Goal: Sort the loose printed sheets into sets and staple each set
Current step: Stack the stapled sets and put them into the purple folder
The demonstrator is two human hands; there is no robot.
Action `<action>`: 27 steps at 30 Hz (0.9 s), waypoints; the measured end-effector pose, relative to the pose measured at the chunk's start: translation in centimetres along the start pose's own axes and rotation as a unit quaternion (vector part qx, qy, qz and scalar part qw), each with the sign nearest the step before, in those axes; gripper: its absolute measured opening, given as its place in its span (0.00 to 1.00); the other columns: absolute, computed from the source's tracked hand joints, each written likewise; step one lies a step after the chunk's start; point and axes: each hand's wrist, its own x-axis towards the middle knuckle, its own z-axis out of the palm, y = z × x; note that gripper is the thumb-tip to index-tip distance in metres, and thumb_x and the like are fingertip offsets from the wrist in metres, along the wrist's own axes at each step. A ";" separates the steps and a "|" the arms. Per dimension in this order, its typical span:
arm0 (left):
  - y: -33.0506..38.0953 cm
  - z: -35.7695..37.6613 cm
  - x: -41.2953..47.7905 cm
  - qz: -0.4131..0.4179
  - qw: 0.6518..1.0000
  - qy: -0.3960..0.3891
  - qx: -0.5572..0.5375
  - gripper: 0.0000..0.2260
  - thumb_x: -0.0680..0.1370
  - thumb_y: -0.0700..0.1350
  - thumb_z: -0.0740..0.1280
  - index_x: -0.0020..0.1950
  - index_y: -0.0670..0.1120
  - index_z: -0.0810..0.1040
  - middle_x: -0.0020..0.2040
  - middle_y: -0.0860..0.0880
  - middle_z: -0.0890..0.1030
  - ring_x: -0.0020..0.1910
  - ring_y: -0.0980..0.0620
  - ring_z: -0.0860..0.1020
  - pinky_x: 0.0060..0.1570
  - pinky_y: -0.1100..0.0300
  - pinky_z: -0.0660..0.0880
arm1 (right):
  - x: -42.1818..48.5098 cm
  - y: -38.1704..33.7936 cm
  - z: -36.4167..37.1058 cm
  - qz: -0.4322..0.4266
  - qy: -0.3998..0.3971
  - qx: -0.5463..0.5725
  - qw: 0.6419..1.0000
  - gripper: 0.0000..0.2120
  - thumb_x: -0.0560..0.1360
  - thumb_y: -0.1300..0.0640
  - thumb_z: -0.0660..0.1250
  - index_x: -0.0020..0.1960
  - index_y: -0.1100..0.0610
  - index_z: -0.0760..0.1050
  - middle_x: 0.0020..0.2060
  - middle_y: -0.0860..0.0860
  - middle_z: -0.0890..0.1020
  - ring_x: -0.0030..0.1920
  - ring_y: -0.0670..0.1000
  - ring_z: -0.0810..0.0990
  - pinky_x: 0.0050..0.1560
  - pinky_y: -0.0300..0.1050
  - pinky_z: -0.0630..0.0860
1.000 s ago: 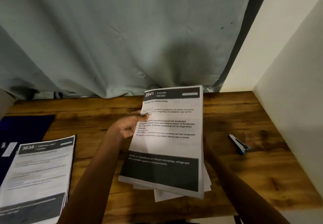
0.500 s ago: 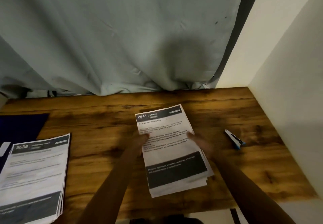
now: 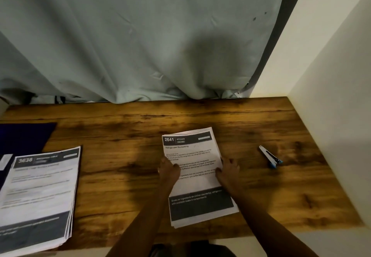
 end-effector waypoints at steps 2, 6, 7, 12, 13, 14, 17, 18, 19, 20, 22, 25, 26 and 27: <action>-0.5 0.2 0.7 -0.011 1.000 -0.008 0.020 0.26 0.73 0.37 0.65 0.69 0.44 0.62 0.61 0.43 0.75 0.61 0.41 0.75 0.54 0.43 0.77 | 0.2 -0.2 0.5 0.007 0.002 0.029 1.000 0.27 0.76 0.57 0.66 0.72 0.57 0.61 0.68 0.58 0.65 0.69 0.59 0.62 0.68 0.52 0.63; 0.8 -0.1 0.3 -0.020 0.999 -0.007 0.024 0.31 0.73 0.38 0.67 0.72 0.43 0.55 0.65 0.40 0.68 0.64 0.40 0.70 0.58 0.43 0.74 | 0.5 -1.1 0.9 0.027 -0.011 0.047 0.998 0.29 0.75 0.57 0.67 0.71 0.59 0.60 0.67 0.59 0.66 0.68 0.60 0.64 0.67 0.53 0.65; 1.2 -0.3 0.1 -0.024 0.999 -0.005 0.032 0.31 0.74 0.38 0.67 0.72 0.42 0.54 0.66 0.39 0.66 0.65 0.40 0.68 0.60 0.43 0.73 | 0.6 -1.2 1.1 0.030 -0.015 0.044 0.998 0.28 0.74 0.57 0.67 0.71 0.59 0.60 0.67 0.59 0.67 0.68 0.59 0.65 0.67 0.53 0.65; 0.9 -2.7 1.2 -0.045 0.996 -0.007 0.076 0.33 0.76 0.40 0.65 0.75 0.41 0.50 0.72 0.39 0.59 0.70 0.38 0.60 0.67 0.43 0.65 | 0.5 -3.0 2.6 0.031 -0.048 0.068 0.996 0.24 0.74 0.58 0.68 0.67 0.59 0.65 0.65 0.59 0.70 0.65 0.59 0.69 0.67 0.55 0.68; 0.7 -3.3 1.5 -0.046 0.995 -0.006 0.084 0.33 0.77 0.40 0.65 0.75 0.41 0.49 0.73 0.39 0.58 0.71 0.37 0.59 0.68 0.42 0.64 | 0.4 -3.5 3.0 0.022 -0.056 0.075 0.995 0.24 0.74 0.58 0.67 0.68 0.59 0.65 0.65 0.59 0.69 0.66 0.59 0.68 0.67 0.56 0.68; 0.3 -4.1 1.8 -0.047 0.995 0.000 0.091 0.33 0.77 0.41 0.64 0.76 0.41 0.48 0.73 0.39 0.57 0.72 0.37 0.58 0.69 0.42 0.62 | 0.1 -4.1 3.5 0.010 -0.065 0.079 0.995 0.25 0.74 0.58 0.67 0.68 0.59 0.65 0.66 0.58 0.69 0.66 0.58 0.68 0.67 0.56 0.68; -0.4 -6.5 2.6 -0.048 0.993 0.013 0.111 0.34 0.78 0.42 0.64 0.76 0.40 0.45 0.74 0.38 0.55 0.73 0.36 0.55 0.70 0.42 0.57 | -0.7 -5.9 4.9 -0.023 -0.080 0.079 0.993 0.27 0.74 0.57 0.68 0.70 0.58 0.63 0.67 0.58 0.68 0.67 0.58 0.68 0.66 0.56 0.69; -0.7 -7.3 2.8 -0.046 0.992 0.014 0.113 0.35 0.78 0.42 0.64 0.76 0.40 0.45 0.75 0.38 0.55 0.73 0.36 0.54 0.71 0.42 0.56 | -1.0 -6.5 5.4 -0.031 -0.083 0.078 0.993 0.27 0.74 0.57 0.68 0.70 0.57 0.63 0.67 0.58 0.68 0.67 0.58 0.68 0.66 0.56 0.69; -1.1 -8.3 3.1 -0.046 0.992 0.012 0.116 0.35 0.78 0.42 0.63 0.76 0.40 0.44 0.75 0.38 0.55 0.74 0.36 0.54 0.71 0.43 0.56 | -1.3 -7.1 5.9 -0.040 -0.087 0.076 0.993 0.27 0.74 0.57 0.68 0.70 0.57 0.63 0.67 0.57 0.67 0.67 0.58 0.67 0.66 0.55 0.68; -1.4 -9.1 3.2 -0.044 0.992 0.009 0.118 0.35 0.79 0.42 0.63 0.77 0.40 0.43 0.75 0.38 0.54 0.74 0.36 0.54 0.71 0.43 0.55 | -1.6 -7.5 6.4 -0.049 -0.090 0.072 0.992 0.27 0.74 0.58 0.68 0.70 0.58 0.63 0.67 0.58 0.67 0.68 0.58 0.67 0.66 0.55 0.68; -2.4 -10.6 3.5 -0.043 0.992 -0.002 0.121 0.35 0.78 0.42 0.63 0.77 0.40 0.43 0.75 0.39 0.54 0.74 0.36 0.54 0.71 0.44 0.56 | -2.1 -8.3 7.5 -0.062 -0.093 0.063 0.992 0.28 0.74 0.59 0.67 0.71 0.58 0.62 0.68 0.58 0.66 0.69 0.59 0.64 0.67 0.55 0.65; -3.4 -11.8 3.3 -0.021 0.989 -0.020 0.148 0.34 0.78 0.42 0.63 0.77 0.42 0.45 0.75 0.40 0.54 0.74 0.37 0.54 0.71 0.43 0.57 | -2.8 -8.9 8.5 -0.045 -0.070 0.047 0.995 0.31 0.75 0.61 0.65 0.73 0.58 0.56 0.71 0.59 0.62 0.71 0.61 0.61 0.70 0.56 0.61; -3.8 -12.2 3.3 -0.009 0.986 -0.028 0.163 0.34 0.78 0.43 0.63 0.77 0.42 0.46 0.75 0.40 0.54 0.74 0.38 0.54 0.71 0.44 0.57 | -3.1 -9.2 8.8 -0.035 -0.062 0.022 0.997 0.31 0.75 0.60 0.65 0.74 0.58 0.55 0.71 0.59 0.60 0.71 0.61 0.60 0.71 0.56 0.60; -4.1 -12.5 3.2 0.001 0.984 -0.034 0.173 0.33 0.79 0.44 0.63 0.77 0.42 0.47 0.75 0.40 0.55 0.74 0.38 0.54 0.71 0.44 0.58 | -3.4 -9.5 8.9 -0.024 -0.051 -0.020 0.998 0.31 0.75 0.59 0.65 0.74 0.57 0.54 0.71 0.59 0.60 0.71 0.62 0.59 0.71 0.56 0.60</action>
